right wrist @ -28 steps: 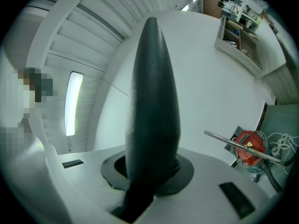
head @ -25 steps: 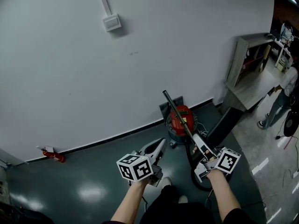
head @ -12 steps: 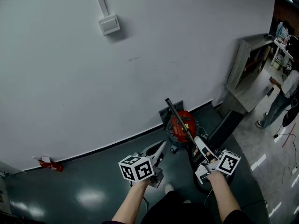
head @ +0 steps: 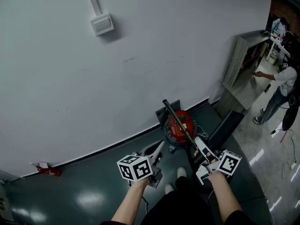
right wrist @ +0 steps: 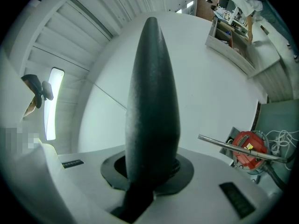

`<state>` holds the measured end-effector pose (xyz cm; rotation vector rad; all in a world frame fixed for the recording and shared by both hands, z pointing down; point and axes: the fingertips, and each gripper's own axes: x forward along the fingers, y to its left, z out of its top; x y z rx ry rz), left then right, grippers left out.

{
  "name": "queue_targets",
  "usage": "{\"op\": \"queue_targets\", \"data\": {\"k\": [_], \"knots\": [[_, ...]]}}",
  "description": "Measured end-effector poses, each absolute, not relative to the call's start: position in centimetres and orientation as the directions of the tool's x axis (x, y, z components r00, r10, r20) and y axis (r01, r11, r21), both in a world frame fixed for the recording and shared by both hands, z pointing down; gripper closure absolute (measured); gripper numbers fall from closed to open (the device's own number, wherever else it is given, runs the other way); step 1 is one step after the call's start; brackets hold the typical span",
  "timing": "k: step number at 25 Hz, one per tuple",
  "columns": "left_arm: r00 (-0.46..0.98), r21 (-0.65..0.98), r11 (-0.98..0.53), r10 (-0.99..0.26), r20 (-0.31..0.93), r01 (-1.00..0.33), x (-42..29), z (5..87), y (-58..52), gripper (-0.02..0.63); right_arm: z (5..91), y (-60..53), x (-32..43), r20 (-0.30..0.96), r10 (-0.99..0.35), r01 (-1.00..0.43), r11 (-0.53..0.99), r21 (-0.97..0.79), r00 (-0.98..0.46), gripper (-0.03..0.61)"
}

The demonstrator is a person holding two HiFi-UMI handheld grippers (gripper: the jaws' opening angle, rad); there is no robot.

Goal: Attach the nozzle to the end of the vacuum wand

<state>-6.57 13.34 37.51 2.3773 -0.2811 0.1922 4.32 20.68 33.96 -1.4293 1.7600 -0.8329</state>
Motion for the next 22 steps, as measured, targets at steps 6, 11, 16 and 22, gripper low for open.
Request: {"op": "queue_targets", "data": {"k": [6,11,16,22], "knots": [[0.96,0.657,-0.703,-0.158,0.232,-0.274,-5.6,38.7,11.4,0.611,35.1,18.3,5.5,-0.118,-0.982,-0.512,0.179,-0.84,-0.15,0.518],[0.953,0.663,-0.687,-0.174,0.248,-0.298,-4.3,39.5,9.1,0.611,35.7,15.5,7.0,-0.114,-0.978,-0.497,0.187,-0.847,-0.174,0.518],[0.947,0.672,-0.67,-0.189,0.26,-0.317,-2.1,40.3,6.6,0.611,36.4,12.5,9.3,-0.104,-0.975,-0.484,0.187,-0.855,-0.194,0.518],[0.938,0.68,-0.648,-0.204,0.28,-0.344,0.9,41.5,3.5,0.611,37.1,8.9,12.8,-0.094,-0.973,-0.473,0.184,-0.862,-0.209,0.518]]}}
